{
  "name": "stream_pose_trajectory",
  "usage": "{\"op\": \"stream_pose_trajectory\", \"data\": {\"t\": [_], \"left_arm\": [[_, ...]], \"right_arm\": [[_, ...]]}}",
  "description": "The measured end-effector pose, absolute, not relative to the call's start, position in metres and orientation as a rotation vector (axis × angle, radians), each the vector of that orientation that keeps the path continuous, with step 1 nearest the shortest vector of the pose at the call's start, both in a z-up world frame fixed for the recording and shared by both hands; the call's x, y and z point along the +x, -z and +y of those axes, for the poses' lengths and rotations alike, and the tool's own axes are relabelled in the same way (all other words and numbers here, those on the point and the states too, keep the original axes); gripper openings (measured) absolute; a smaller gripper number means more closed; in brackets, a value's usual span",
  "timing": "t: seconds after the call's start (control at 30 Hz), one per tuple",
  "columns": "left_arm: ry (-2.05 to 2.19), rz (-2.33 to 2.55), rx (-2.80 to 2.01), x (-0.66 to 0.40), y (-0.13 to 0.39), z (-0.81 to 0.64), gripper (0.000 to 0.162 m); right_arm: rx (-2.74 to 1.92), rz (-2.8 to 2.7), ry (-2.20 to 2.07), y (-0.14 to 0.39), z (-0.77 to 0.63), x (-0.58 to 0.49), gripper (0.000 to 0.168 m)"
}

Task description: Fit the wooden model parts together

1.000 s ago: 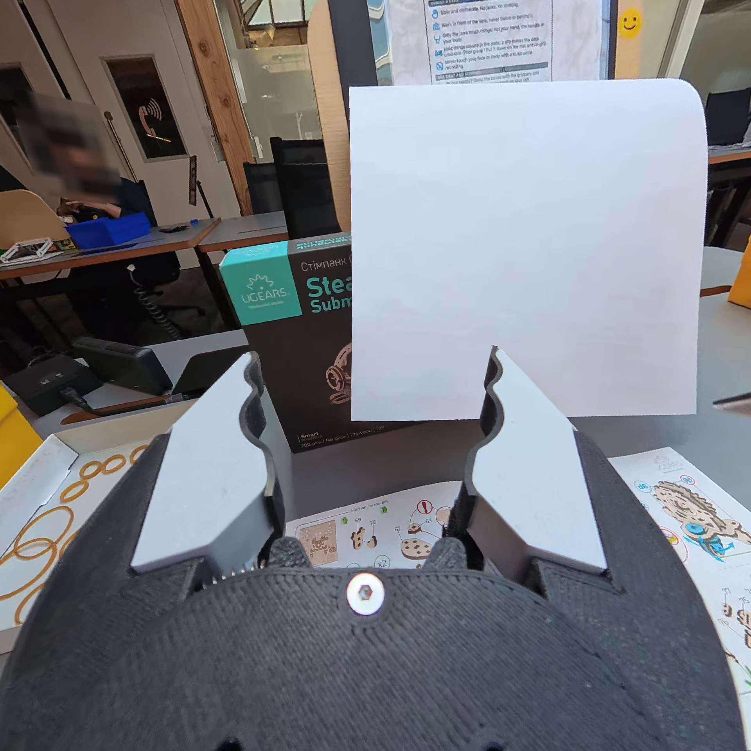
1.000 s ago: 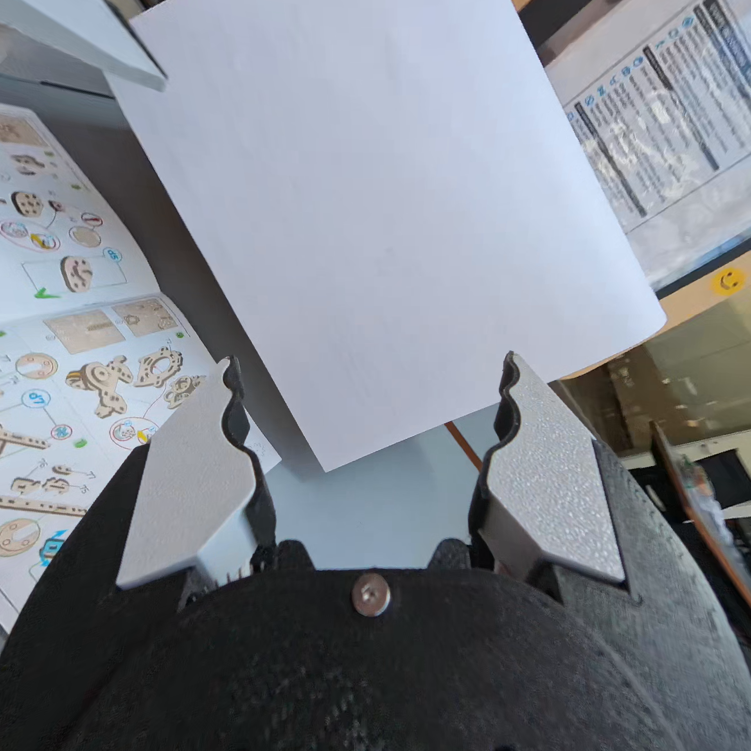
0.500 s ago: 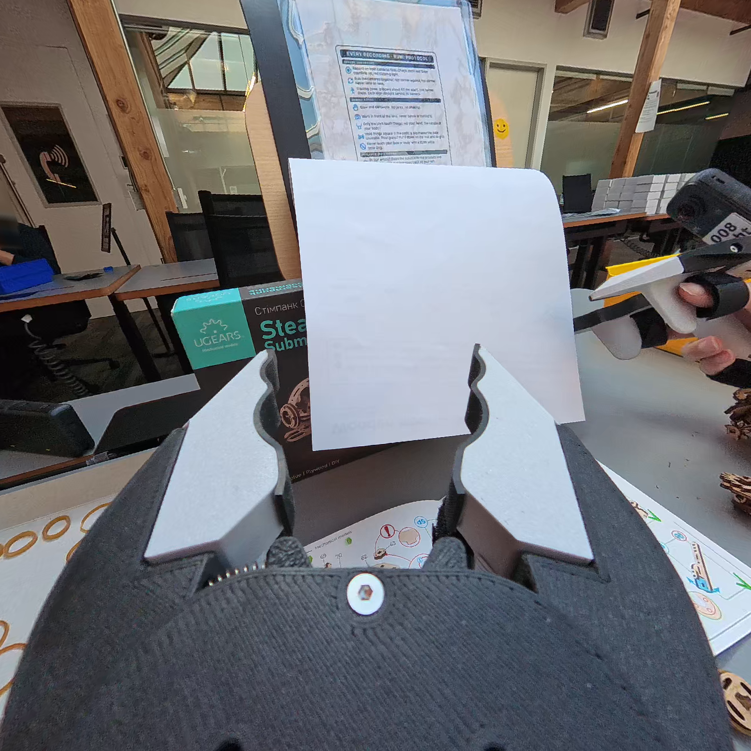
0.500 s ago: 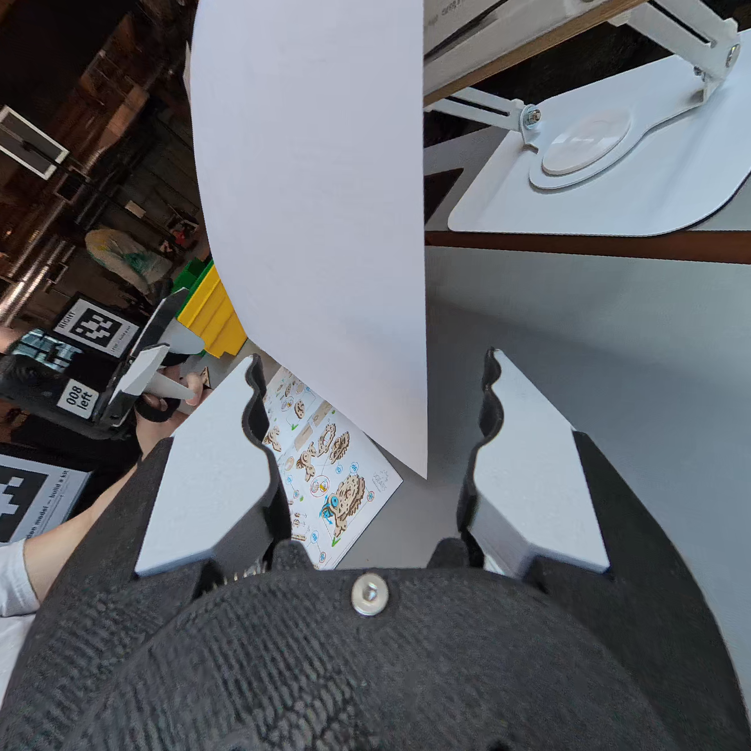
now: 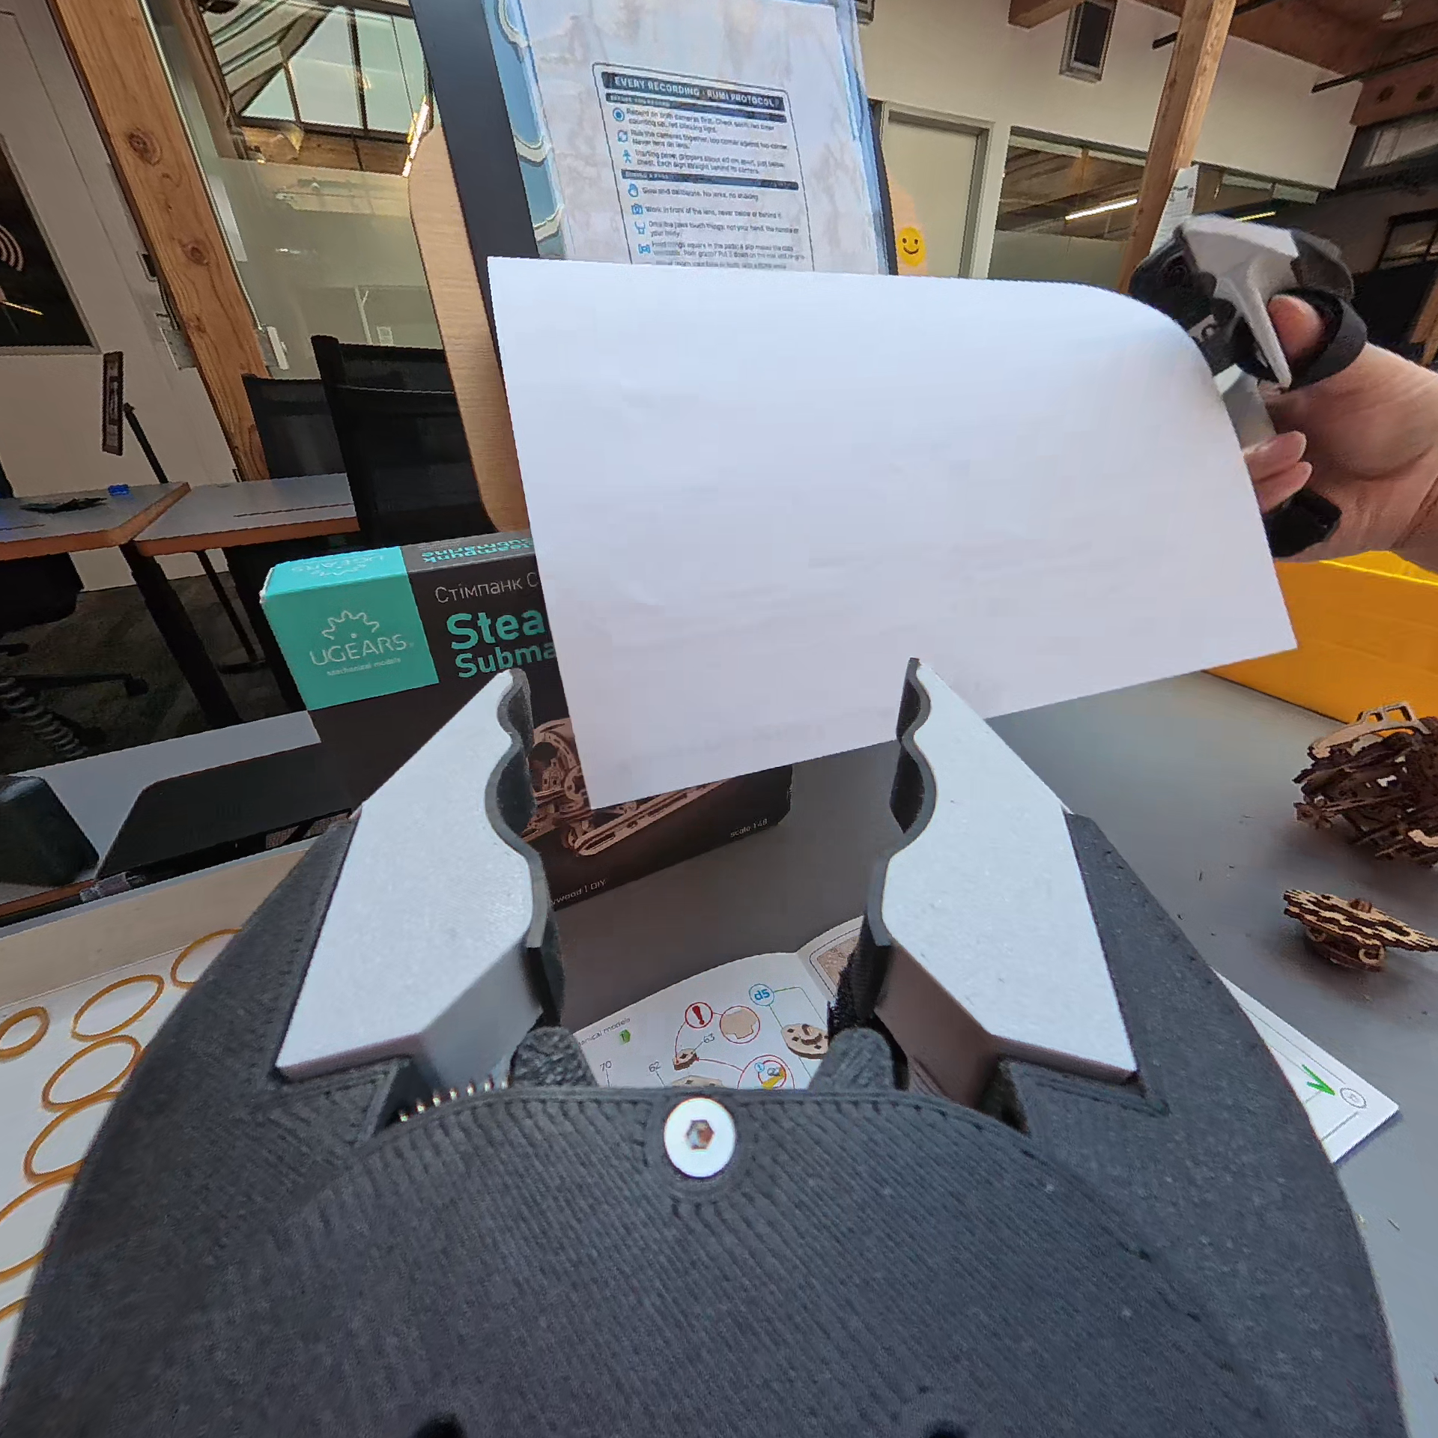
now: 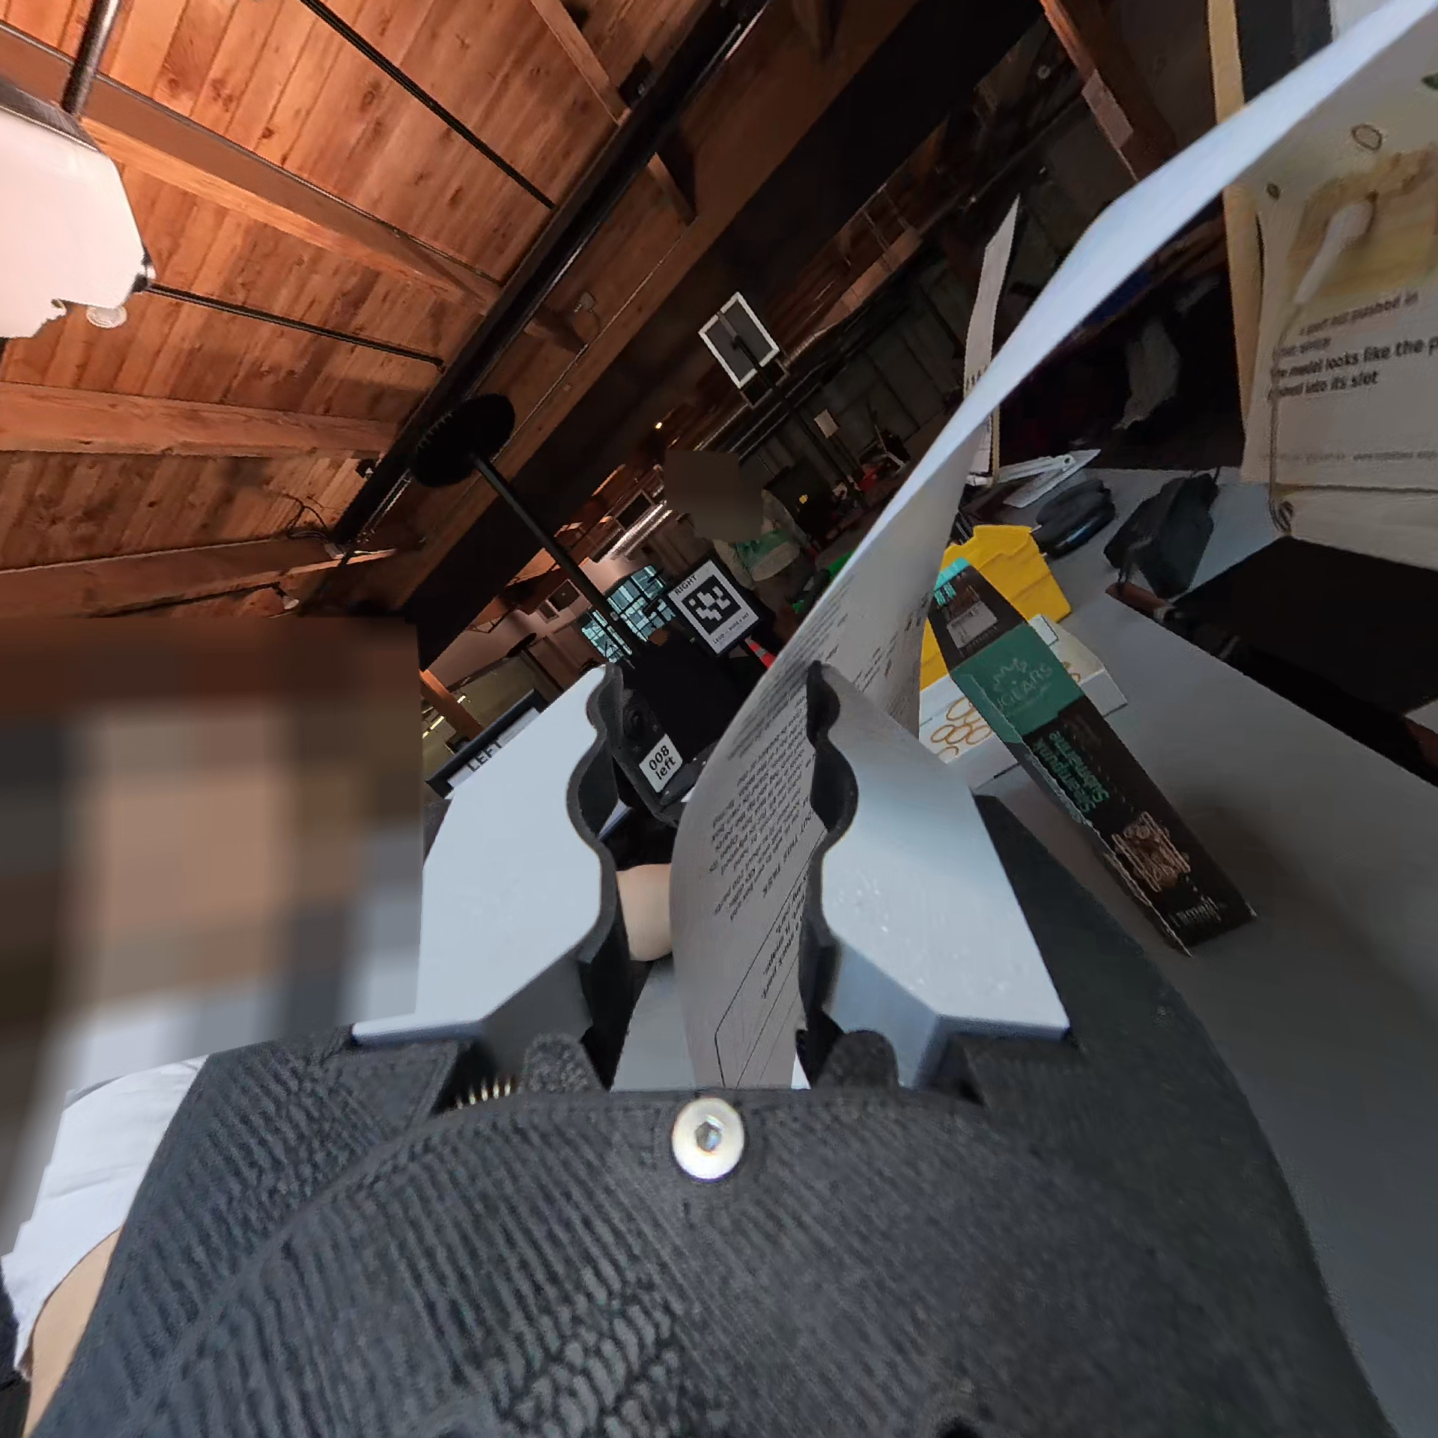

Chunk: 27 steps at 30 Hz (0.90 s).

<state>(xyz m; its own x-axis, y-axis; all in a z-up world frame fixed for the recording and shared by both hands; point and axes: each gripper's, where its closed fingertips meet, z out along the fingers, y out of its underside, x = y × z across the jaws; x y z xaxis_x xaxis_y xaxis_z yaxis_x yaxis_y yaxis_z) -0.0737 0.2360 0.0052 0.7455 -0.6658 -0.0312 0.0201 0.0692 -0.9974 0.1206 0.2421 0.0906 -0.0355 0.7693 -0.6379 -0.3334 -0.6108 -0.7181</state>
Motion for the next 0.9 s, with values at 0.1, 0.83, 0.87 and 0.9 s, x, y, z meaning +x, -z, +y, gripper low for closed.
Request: {"op": "stream_pose_trajectory", "data": {"t": [0.1,0.83,0.87,0.9], "left_arm": [[0.556,0.578,-1.417,-0.073,-0.006,0.235,0.094],[0.520,0.669,-1.485,-0.061,0.019,0.237,0.096],[0.517,0.672,-1.487,-0.060,0.020,0.237,0.097],[0.515,0.675,-1.487,-0.060,0.020,0.237,0.097]], "right_arm": [[-1.320,-0.504,-1.750,-0.131,0.254,0.127,0.055],[-0.870,-0.055,-1.809,-0.288,0.399,0.185,0.152],[-0.860,-0.029,-1.809,-0.291,0.405,0.188,0.152],[-0.850,-0.003,-1.798,-0.294,0.410,0.190,0.152]]}}
